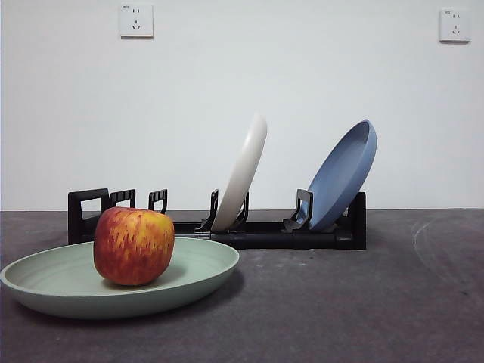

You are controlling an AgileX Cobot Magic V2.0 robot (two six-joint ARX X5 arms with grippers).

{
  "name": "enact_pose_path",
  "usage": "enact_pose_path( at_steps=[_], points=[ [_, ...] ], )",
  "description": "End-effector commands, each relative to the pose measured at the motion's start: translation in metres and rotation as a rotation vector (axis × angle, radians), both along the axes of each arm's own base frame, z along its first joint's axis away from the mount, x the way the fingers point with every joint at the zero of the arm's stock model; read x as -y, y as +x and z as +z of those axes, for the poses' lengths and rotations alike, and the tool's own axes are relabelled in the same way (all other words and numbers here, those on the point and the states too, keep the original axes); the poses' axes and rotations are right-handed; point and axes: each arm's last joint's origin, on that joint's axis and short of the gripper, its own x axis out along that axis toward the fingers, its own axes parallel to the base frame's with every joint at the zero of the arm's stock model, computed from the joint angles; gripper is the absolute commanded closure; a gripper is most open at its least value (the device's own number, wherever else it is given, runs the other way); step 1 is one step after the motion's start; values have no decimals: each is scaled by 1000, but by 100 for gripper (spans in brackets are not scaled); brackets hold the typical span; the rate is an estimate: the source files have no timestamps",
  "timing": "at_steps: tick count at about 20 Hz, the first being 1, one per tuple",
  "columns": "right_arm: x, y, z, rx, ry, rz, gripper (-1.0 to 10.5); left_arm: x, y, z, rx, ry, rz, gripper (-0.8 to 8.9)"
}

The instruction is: Take the green plate from the plate rack,put the plate on the table,take the apple from the table,put the apple in the plate

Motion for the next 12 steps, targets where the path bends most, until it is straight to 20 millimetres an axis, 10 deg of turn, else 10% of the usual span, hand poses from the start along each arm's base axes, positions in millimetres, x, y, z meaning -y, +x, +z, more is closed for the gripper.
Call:
enact_pose_path(
  at_steps=[1, 6, 12],
  points=[
    [5, 3, -2, 63, -90, -82, 945, 0, 0, -1, 4, 13, -7, 817],
    [15, 47, -17, 257, -115, -381, 945, 0, 0, -1, 5, 13, -7, 817],
    [52, 95, -127, 428, 142, -368, 945, 0, 0, -1, 5, 13, -7, 817]
  ],
)
